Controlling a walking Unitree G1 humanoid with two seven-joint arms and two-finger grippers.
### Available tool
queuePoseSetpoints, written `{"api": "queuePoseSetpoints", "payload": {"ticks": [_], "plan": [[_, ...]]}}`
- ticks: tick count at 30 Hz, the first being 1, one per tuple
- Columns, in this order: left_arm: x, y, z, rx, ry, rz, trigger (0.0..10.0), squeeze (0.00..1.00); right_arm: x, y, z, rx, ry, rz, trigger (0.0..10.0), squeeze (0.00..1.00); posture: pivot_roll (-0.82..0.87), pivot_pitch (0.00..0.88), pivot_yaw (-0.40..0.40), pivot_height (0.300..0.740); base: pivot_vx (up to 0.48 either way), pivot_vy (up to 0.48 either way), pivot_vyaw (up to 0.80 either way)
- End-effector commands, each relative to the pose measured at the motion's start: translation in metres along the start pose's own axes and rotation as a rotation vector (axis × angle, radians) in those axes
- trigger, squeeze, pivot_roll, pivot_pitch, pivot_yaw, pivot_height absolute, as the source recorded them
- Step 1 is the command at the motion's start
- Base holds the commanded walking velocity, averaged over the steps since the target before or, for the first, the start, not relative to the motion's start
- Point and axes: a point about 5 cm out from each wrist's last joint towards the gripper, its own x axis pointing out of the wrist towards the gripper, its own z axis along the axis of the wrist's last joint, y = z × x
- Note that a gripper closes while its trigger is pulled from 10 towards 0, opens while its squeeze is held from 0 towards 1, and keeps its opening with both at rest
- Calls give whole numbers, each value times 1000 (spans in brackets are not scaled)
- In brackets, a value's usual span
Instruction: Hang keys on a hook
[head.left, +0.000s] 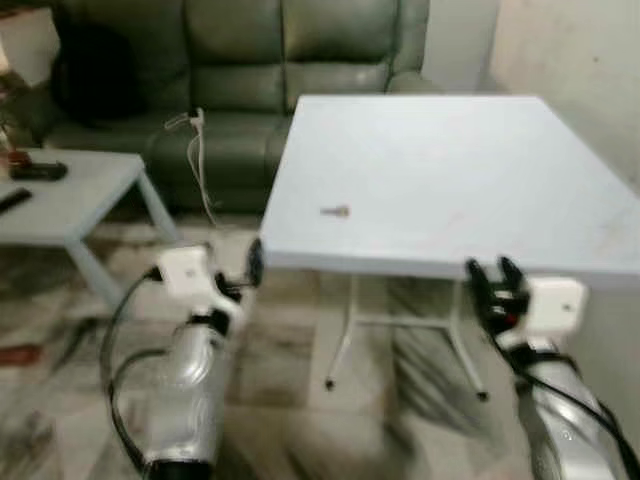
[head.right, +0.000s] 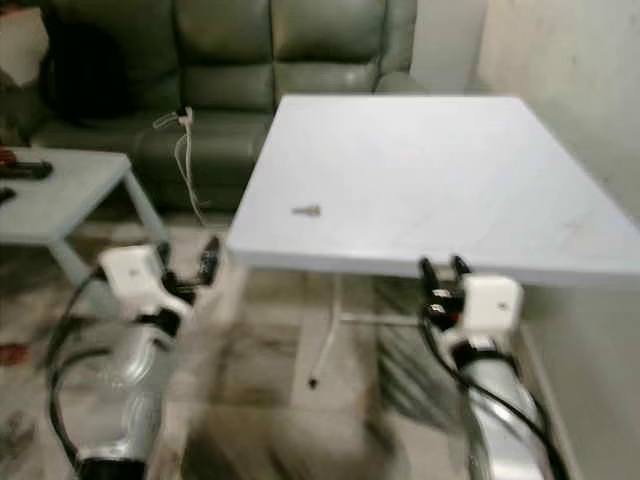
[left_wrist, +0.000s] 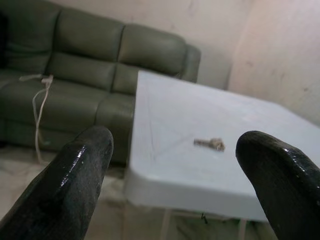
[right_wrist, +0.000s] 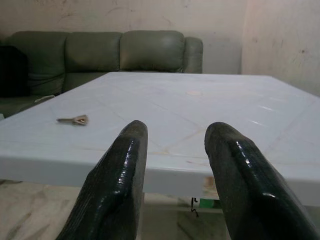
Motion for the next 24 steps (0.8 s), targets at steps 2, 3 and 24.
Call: {"api": "queuePoseSetpoints", "payload": {"ticks": [2,3,24], "plan": [[-1,7,5,19,-11,15,10000,0,3,5,7,11,-28,16,10000,0,-55,0,-19,740,0,480,0],[-1,7,5,19,-10,15,10000,0,3,5,7,12,-28,17,10000,0,-55,0,-19,740,0,334,0],[-3,8,2,19,11,39,10000,0,2,8,8,65,-45,40,10000,1000,-45,0,-24,740,0,58,0]]}}
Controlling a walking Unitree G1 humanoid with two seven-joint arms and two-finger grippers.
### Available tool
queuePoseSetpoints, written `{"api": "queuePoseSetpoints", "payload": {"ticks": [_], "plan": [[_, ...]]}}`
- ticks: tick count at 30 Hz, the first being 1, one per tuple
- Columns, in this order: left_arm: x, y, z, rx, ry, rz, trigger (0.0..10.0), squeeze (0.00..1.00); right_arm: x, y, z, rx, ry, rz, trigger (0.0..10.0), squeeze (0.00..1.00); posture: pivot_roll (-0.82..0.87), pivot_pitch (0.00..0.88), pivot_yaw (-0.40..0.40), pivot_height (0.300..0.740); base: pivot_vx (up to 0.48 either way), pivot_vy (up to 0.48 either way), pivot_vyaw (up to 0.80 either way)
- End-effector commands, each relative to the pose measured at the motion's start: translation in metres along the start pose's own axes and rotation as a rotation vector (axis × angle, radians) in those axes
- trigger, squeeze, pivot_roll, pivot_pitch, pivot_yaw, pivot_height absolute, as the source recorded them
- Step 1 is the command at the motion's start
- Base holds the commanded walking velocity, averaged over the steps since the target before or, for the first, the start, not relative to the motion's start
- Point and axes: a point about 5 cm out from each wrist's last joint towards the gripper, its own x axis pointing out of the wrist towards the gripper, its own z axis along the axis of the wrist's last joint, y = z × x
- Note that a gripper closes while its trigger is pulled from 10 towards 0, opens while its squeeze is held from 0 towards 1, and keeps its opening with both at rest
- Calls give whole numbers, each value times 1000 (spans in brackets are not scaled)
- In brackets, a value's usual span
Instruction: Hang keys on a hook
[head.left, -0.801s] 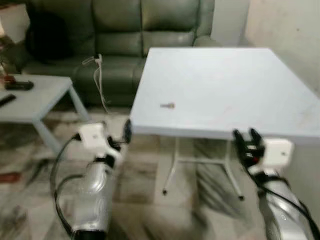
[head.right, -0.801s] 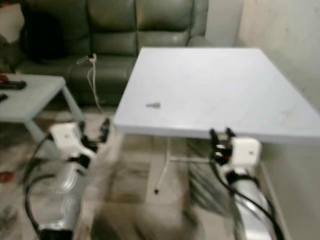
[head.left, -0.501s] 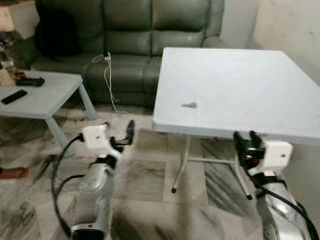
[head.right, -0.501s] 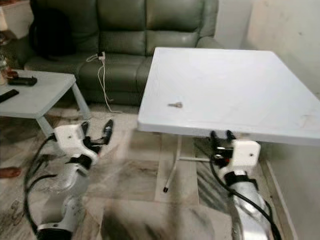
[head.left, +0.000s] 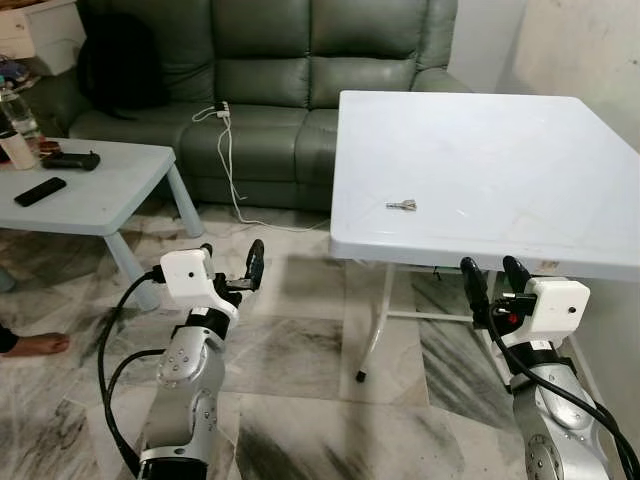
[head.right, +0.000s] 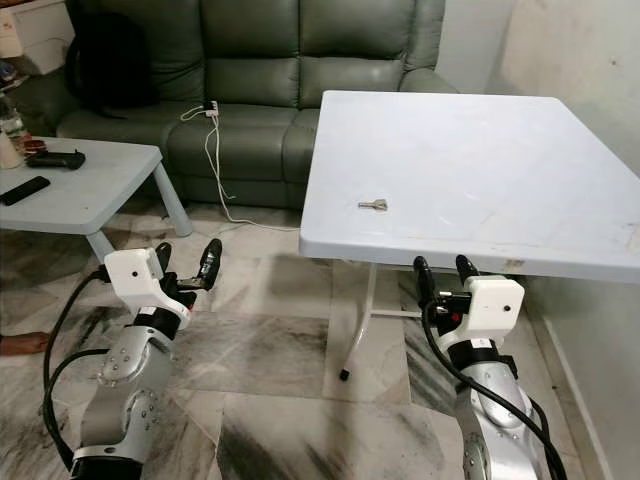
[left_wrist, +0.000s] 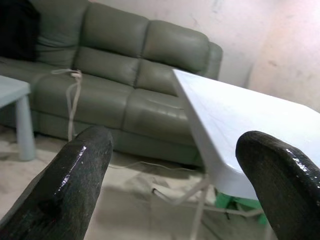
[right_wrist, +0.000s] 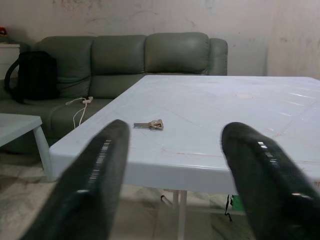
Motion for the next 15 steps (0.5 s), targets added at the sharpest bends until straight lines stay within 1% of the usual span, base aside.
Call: {"api": "queuePoseSetpoints", "payload": {"ticks": [1,9,11,15], "plan": [[0,1,4,1,-6,8,10000,0,0,-1,3,0,-9,3,10000,1000,-45,0,-24,740,0,0,0],[0,2,3,-18,11,26,10000,0,1,0,3,4,-9,9,10000,1000,-43,0,-24,740,0,0,0],[0,4,3,-2,12,31,10000,0,1,0,3,8,-9,8,10000,1000,-42,0,-24,740,0,0,0],[-1,4,2,-1,16,33,10000,0,1,0,3,9,-10,11,10000,1000,-41,0,-24,740,0,0,0]]}}
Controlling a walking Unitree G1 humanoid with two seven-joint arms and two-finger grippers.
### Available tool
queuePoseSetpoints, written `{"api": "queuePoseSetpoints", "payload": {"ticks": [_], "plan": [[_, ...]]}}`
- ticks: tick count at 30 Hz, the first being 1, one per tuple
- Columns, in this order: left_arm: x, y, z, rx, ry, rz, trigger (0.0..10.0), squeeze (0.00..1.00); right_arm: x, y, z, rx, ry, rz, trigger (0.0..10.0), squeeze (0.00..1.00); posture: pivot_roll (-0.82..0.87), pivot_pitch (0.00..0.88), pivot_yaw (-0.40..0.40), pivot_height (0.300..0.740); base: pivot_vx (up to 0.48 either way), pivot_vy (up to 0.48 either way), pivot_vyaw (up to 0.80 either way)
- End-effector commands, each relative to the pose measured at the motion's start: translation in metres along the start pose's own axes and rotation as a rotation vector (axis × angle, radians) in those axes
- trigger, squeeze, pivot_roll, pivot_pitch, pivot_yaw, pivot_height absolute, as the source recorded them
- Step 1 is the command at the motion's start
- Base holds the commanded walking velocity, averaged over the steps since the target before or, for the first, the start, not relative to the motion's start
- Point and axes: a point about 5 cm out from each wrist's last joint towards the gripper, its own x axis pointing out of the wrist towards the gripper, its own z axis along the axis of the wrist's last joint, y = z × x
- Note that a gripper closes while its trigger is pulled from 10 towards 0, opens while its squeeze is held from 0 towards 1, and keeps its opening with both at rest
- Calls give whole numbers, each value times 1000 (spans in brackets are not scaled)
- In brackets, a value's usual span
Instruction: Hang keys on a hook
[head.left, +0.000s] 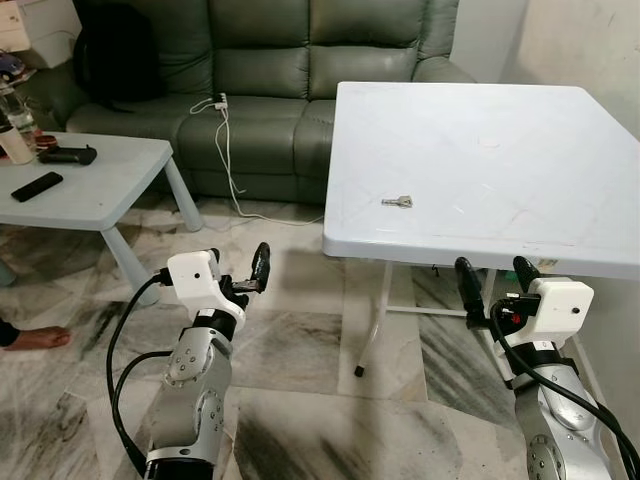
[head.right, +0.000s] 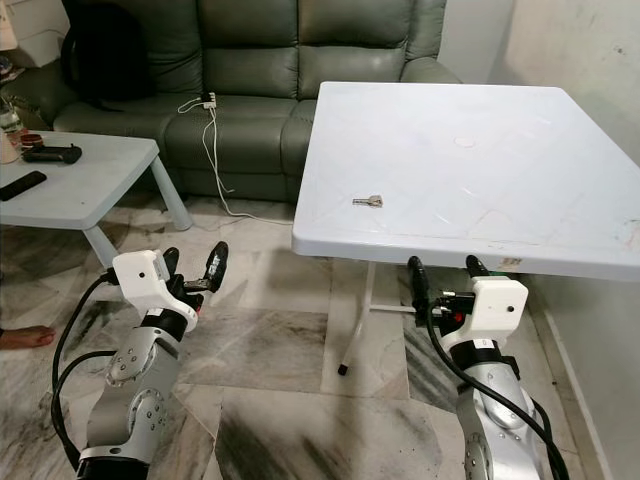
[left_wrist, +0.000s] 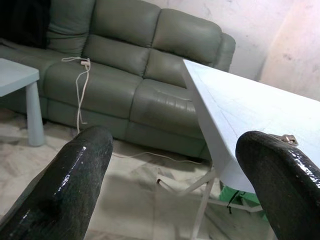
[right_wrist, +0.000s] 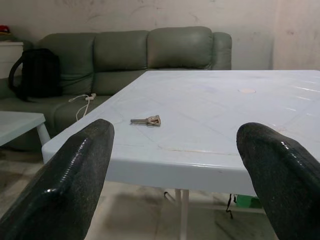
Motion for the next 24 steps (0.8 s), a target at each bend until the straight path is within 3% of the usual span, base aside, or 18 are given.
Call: {"api": "queuePoseSetpoints", "payload": {"ticks": [1,4,5,14,24], "plan": [[-1,0,4,18,-6,-1,10000,0,1,1,2,4,-7,9,10000,1000,-42,0,-23,740,0,0,0],[-2,0,3,17,-3,-5,10000,0,1,1,0,-20,21,6,10000,1000,-40,0,-23,740,0,0,0],[-2,0,2,15,-1,-6,10000,0,1,2,-1,-23,23,8,10000,0,-40,0,-23,740,0,0,0],[-2,-2,4,4,-12,-19,10000,0,1,1,0,-25,21,5,10000,0,-42,0,-26,740,0,0,0],[-1,-4,4,-4,-18,-24,10000,0,2,1,1,-30,19,7,10000,0,-47,0,-25,740,313,0,0]]}}
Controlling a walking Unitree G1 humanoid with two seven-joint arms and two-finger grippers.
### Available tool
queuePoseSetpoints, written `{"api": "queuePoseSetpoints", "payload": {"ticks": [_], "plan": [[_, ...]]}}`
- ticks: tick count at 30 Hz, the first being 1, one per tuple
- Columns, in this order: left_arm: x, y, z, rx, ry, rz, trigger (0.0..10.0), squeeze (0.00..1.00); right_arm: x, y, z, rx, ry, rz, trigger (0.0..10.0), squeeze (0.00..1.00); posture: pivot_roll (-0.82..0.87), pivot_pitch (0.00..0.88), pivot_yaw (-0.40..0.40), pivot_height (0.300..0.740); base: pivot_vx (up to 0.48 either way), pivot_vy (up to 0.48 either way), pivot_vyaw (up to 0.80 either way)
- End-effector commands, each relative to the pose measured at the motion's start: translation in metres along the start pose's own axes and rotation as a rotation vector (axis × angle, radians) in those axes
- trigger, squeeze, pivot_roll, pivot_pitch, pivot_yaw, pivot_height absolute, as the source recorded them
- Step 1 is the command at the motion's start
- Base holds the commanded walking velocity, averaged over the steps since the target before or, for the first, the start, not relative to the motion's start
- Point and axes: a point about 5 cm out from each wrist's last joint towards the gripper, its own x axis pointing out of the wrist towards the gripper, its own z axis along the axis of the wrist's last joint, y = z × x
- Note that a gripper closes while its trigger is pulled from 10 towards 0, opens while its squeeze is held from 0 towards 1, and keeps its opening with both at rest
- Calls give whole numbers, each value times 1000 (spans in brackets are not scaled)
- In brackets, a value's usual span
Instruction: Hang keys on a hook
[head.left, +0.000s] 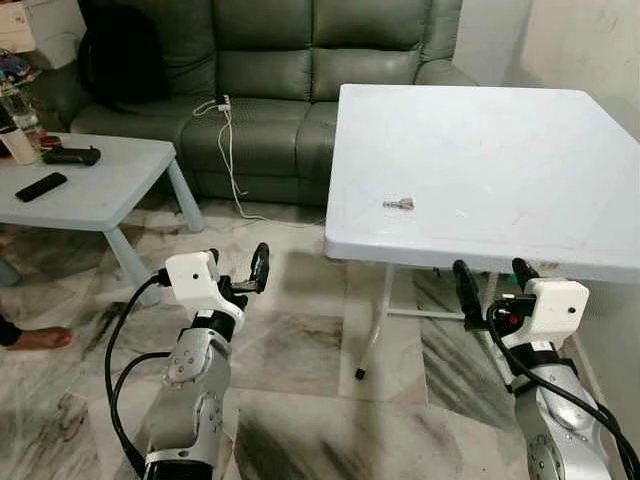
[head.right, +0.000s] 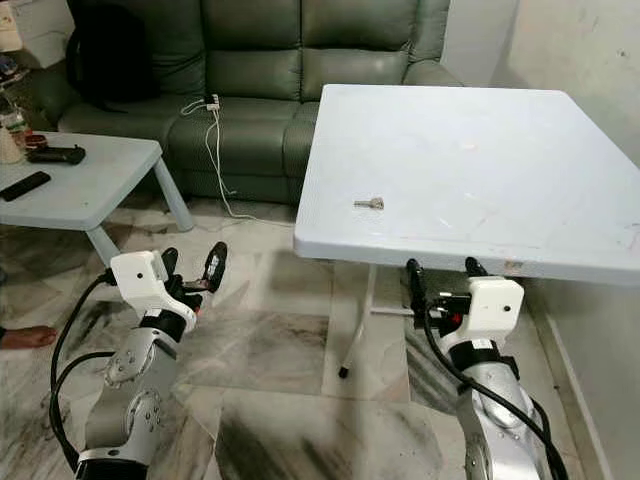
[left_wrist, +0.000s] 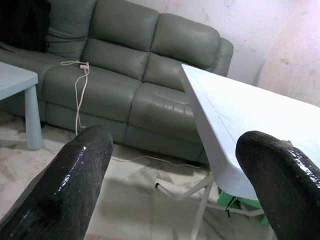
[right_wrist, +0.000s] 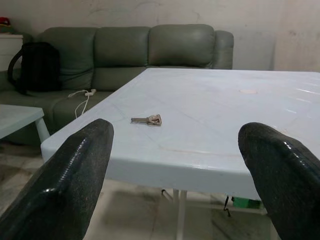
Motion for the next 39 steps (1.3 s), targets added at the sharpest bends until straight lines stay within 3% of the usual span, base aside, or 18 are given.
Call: {"api": "queuePoseSetpoints", "payload": {"ticks": [1,39], "plan": [[1,-2,4,1,-13,-13,10000,0,2,2,2,-4,-4,10,10000,0,-47,0,-25,740,352,0,0],[0,-3,3,-9,-11,-12,10000,0,1,3,2,-3,1,19,10000,0,-43,0,-29,740,367,0,0]]}}
